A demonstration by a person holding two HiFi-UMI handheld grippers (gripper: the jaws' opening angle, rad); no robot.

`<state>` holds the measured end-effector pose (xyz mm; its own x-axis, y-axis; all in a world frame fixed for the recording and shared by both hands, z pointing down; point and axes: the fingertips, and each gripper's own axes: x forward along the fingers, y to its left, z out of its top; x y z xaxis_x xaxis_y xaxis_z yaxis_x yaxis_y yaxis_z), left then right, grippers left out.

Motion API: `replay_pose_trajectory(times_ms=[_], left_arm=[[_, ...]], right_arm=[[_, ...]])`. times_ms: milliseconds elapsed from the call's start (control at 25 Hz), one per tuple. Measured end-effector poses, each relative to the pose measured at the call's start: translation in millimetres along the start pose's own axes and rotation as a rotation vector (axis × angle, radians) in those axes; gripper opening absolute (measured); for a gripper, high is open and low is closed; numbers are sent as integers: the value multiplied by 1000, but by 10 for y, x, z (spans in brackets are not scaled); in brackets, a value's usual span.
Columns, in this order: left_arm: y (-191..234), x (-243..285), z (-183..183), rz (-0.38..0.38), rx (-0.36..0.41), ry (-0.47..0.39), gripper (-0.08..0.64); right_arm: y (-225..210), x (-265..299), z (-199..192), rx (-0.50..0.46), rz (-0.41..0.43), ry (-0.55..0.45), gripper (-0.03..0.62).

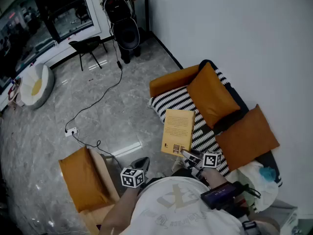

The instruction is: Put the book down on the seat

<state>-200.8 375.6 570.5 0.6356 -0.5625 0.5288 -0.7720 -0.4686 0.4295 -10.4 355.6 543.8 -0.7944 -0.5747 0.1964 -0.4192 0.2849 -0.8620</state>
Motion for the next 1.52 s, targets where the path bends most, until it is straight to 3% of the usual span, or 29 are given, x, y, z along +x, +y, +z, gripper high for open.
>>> replay_pose_trajectory(times_ms=[520,1000,1520], left_arm=[[-16,66,115,-16,23,2,12],[-89,150,215,-42,52,-8,12],[53,110,49,0,-11,10,12]], right_arm=[[162,-52,285,-23,93,-142,166],[81,-135,287,-2,74,-160,166],[92,11,244,27,75,-103,164]])
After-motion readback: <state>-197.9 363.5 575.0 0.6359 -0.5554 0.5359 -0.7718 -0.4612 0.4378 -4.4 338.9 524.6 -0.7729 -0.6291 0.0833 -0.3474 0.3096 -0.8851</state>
